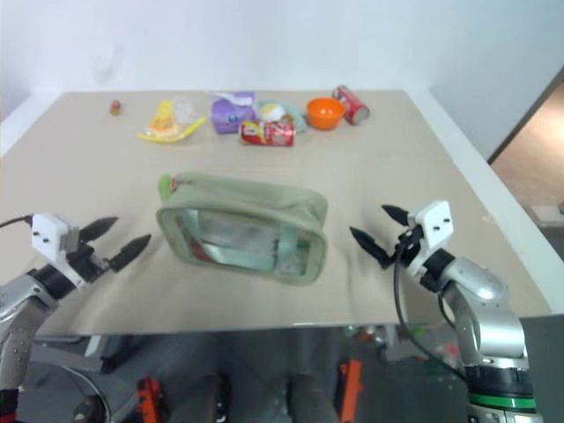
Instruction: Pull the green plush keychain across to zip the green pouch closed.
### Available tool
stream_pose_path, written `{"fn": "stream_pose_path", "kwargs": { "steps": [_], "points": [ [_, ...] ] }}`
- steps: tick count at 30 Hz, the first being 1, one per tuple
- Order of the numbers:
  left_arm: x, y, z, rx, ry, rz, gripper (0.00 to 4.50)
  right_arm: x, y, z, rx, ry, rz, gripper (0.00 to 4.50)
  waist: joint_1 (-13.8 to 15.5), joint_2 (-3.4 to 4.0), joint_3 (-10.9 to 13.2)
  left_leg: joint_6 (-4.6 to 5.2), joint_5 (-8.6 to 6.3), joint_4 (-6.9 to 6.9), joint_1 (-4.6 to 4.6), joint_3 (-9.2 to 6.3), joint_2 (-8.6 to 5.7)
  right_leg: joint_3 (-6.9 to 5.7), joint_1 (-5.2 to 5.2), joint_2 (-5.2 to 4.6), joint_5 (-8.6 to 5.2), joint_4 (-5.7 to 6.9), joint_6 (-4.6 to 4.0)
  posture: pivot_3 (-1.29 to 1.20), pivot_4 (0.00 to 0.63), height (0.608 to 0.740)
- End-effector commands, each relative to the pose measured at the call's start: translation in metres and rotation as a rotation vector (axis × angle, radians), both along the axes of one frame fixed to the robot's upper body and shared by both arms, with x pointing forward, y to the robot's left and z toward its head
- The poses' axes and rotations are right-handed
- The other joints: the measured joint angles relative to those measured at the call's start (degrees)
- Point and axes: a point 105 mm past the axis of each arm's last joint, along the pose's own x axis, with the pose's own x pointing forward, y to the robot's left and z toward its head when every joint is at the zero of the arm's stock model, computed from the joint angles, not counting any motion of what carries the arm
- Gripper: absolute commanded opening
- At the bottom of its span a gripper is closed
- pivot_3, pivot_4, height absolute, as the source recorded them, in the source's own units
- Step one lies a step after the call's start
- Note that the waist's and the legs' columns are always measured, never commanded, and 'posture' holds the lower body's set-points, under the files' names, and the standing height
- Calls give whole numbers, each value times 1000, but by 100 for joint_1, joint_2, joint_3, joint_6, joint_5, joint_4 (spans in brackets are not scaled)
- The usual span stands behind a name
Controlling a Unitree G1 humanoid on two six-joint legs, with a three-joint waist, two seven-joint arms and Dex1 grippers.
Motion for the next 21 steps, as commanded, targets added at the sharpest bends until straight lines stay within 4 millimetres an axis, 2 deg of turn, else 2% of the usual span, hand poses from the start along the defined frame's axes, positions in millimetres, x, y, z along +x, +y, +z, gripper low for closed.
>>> {"fn": "stream_pose_path", "kwargs": {
  "steps": [1, 3, 6, 9, 12, 16, 19, 21],
  "points": [
    [-19, 5, 28, -39, -43, -86, 4490, -1, -8, 14, -13, -50, -16, 4464, -20, 0, 0, 0, 0, 0, -1, 0, 1, 0, -1, 0, 0, 0, 0, 0, 150, 740],
    [-36, 1, 34, -22, -13, -190, 4490, 0, -9, 15, -14, -50, -20, 4464, -52, -2, 1, 0, 0, -1, -1, 1, 3, -1, -3, 0, -2, 0, -3, 0, 150, 740],
    [-59, -17, 46, -2, 45, -361, 4490, 2, -9, 25, -7, -60, -17, 4464, -62, 1, 2, 0, 0, -4, 0, 2, 6, -3, -5, -2, -17, 2, -28, 0, 150, 740],
    [-80, -48, 57, 25, 81, -557, 4490, 1, 0, 44, 8, -94, 27, 4464, -61, 2, 3, 0, 0, 0, 2, 3, 7, -3, -5, -3, -17, 3, -34, 0, 150, 740],
    [-94, -78, 62, 53, 97, -709, 4490, -9, 20, 66, -10, -125, 146, 4464, -56, 5, 4, 0, 0, 3, 2, 5, 6, -1, -2, -7, -17, 3, -33, 0, 150, 740],
    [-90, -93, 63, 73, 71, -763, 4490, -39, 49, 96, -61, -118, 336, 4464, -56, 11, 8, 0, 0, -1, 5, 4, 7, -2, -3, -1, -19, 3, -34, 0, 150, 740],
    [-84, -101, 59, 93, 61, -784, 4490, -62, 61, 104, -98, -55, 426, 4464, -46, 8, 6, 0, 0, -6, 3, -3, 7, -4, -2, 6, -27, 6, -34, 0, 150, 740],
    [-80, -107, 57, 87, 58, -808, 4490, -77, 77, 99, -89, 0, 481, 4464, -44, 3, 3, 0, -5, -7, 4, -4, 8, -6, 1, 7, -30, 5, -28, 0, 150, 740]
  ]
}}
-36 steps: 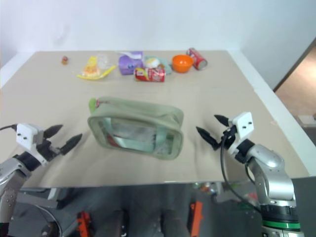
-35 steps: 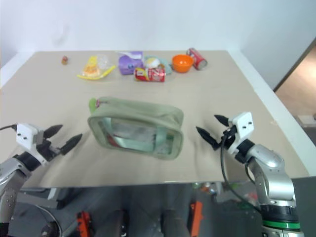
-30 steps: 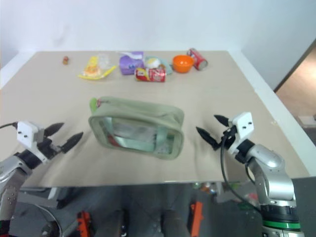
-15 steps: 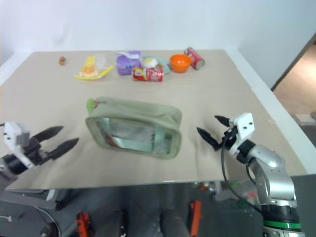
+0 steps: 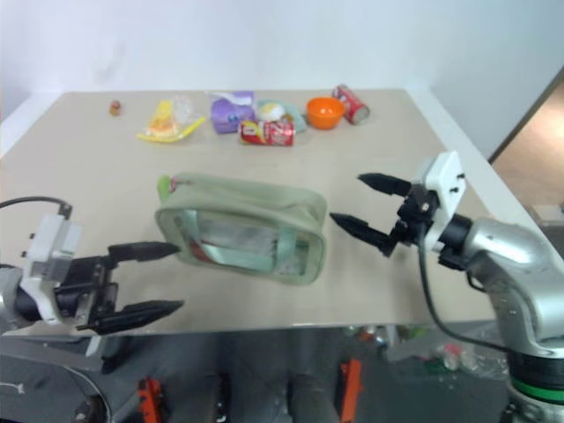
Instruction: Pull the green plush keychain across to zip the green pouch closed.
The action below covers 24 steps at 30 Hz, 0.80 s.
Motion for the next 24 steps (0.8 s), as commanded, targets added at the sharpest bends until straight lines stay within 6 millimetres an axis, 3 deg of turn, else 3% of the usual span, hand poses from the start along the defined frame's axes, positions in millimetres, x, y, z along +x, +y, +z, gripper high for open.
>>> {"fn": "stream_pose_path", "kwargs": {
  "steps": [1, 5, 10, 13, 24],
  "points": [
    [6, -8, -1, -7, -23, -30, 4490, -28, 25, 2, 1, 57, 97, 4464, 2, -5, -1, 1, -2, 0, -1, 0, 0, 0, 0, -1, 0, 0, 4, 0, 150, 740],
    [12, -12, 0, -10, -37, -42, 4490, -27, 38, -10, 51, 78, 63, 4464, -13, -12, 1, 0, -3, 4, -4, -1, 0, 1, -4, 0, 3, 0, 9, 0, 150, 740],
    [17, -17, 4, -19, -55, -62, 4490, -8, 42, -29, 95, 94, -23, 4464, -10, -18, -2, 0, -1, 13, -5, 0, -2, 3, -3, -2, 5, 0, -1, 0, 150, 740],
    [18, -18, 4, -20, -59, -65, 4500, -7, 44, -37, 89, 110, -12, 3766, -10, -18, -2, 0, -1, 15, -5, 7, -4, 8, -3, -6, 7, -1, 2, 0, 150, 740],
    [17, -17, 0, -33, -66, -26, 4500, -6, 40, -39, 40, 73, 27, 55, -9, -18, -2, 1, -2, 8, -6, 1, -2, 3, -4, 0, 9, -1, 13, 0, 150, 740]
  ]
}}
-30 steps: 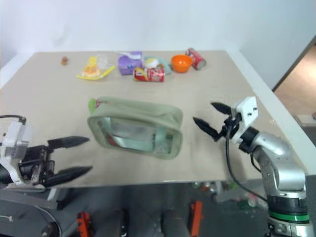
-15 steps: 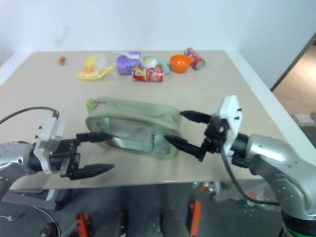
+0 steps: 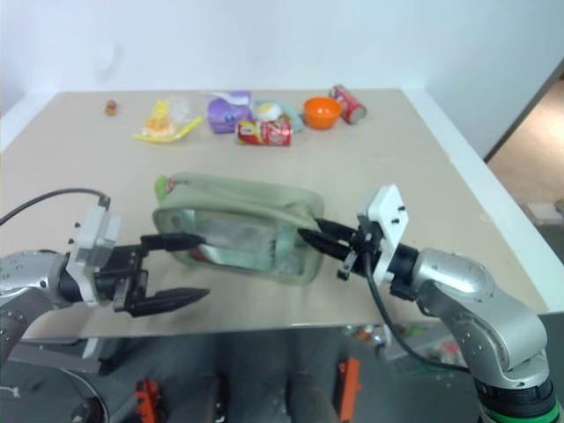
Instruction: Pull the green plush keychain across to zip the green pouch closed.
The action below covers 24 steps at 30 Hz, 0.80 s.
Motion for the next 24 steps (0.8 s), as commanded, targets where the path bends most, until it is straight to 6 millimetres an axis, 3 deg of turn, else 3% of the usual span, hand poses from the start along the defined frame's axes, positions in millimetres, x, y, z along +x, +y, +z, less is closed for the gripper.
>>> {"fn": "stream_pose_path", "kwargs": {
  "steps": [1, 13, 20, 24],
  "points": [
    [-2, -1, 5, -7, -51, 11, 4500, 1, -6, 6, -43, -68, 27, 55, 1, 0, 0, 0, 0, 1, 0, 1, -1, 0, 0, -2, -5, 0, -8, 0, 150, 740],
    [1, -4, 8, -39, -75, 32, 4500, 54, -33, 24, -234, -208, 143, 55, 0, 8, 7, 3, 2, 4, 2, 1, 0, 1, 0, 3, 6, 1, 1, 0, 150, 740],
    [6, -5, 17, -84, -84, 81, 4500, 51, -34, 18, -239, -197, 178, 55, 5, 7, 6, 7, -5, 0, -2, -1, -1, -1, -1, 2, -1, 1, 7, 0, 150, 740],
    [12, 20, 44, -206, -96, 250, 4500, 42, -32, 14, -234, -162, 195, 55, -6, 6, 7, 7, -5, 2, -1, -3, 3, -2, 1, 3, 0, 3, 7, 0, 150, 740]
  ]
}}
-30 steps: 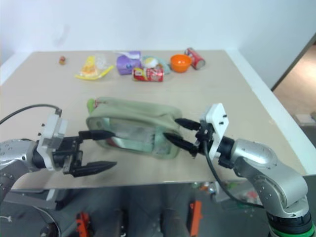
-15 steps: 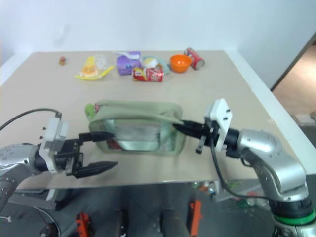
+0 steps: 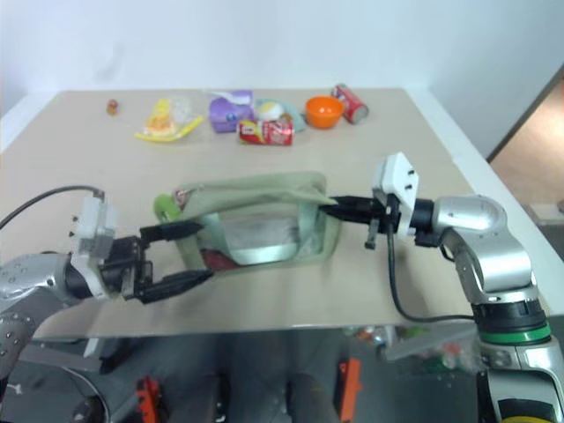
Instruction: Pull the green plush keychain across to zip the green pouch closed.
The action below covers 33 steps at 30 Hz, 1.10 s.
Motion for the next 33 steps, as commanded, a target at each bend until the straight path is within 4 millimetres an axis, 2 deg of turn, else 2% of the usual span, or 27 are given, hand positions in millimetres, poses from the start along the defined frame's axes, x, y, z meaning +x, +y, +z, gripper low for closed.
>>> {"fn": "stream_pose_path", "kwargs": {
  "steps": [1, 4, 7, 12, 19, 23, 28, 29, 32, 33],
  "points": [
    [-1, 21, 25, -60, -64, 134, 4500, -11, 1, 6, -2, -2, 22, 55, -12, 1, 0, 0, 0, 0, 4, 2, 1, 2, 1, 1, 1, 1, -1, 0, 150, 740],
    [0, 42, 29, -102, -54, 260, 4500, -16, 1, 5, 1, 10, 20, 55, -15, 2, -1, 0, 0, -1, 12, 4, 2, 3, 5, 2, 2, 4, -2, 0, 150, 740],
    [-2, 52, 28, -128, -24, 304, 4500, -17, 1, 3, 0, 18, 16, 55, -10, 1, -1, -1, 0, 0, 12, 3, 2, 1, 8, 1, 2, 4, -3, 0, 150, 740],
    [21, 83, 2, -41, -34, 469, 4500, -13, 5, 2, 3, 13, 20, 55, -9, 1, -1, -4, 3, 2, 21, 10, 0, 6, 8, 1, -2, 3, -30, 0, 150, 740],
    [50, 83, -13, -105, -8, 446, 4500, -11, 10, 7, 9, -13, 24, 55, -12, -3, -2, -6, 5, 1, 21, 9, 1, 8, 4, 6, 4, 3, -35, 0, 150, 740],
    [61, 76, -24, -90, 25, 397, 4500, -12, 11, 7, 7, -17, 19, 55, -13, -2, -2, -6, 4, -5, 16, 7, 2, 8, 0, 10, 11, 3, -15, 0, 150, 740],
    [71, 74, -28, -95, 35, 342, 4500, -15, 11, 6, 4, -16, 15, 55, -13, -3, -2, -4, 2, -10, 14, 2, 3, 6, -2, 15, 8, 3, -18, 0, 150, 740],
    [72, 74, -29, -90, 38, 336, 3956, -15, 11, 6, 4, -16, 14, 0, -14, -3, -2, -4, 2, -10, 14, 1, 3, 6, -2, 15, 8, 3, -17, 0, 150, 740],
    [75, 74, -28, -93, 32, 327, 2987, -15, 11, 6, 5, -19, 8, 0, -16, -3, -2, -4, 2, -8, 14, 3, 3, 7, -2, 14, 9, 3, -14, 0, 150, 740],
    [76, 73, -27, -96, 27, 321, 2521, -15, 11, 6, 5, -20, 5, 0, -16, -3, -2, -4, 2, -8, 14, 3, 3, 7, -2, 14, 10, 3, -14, 0, 150, 740]
  ]
}}
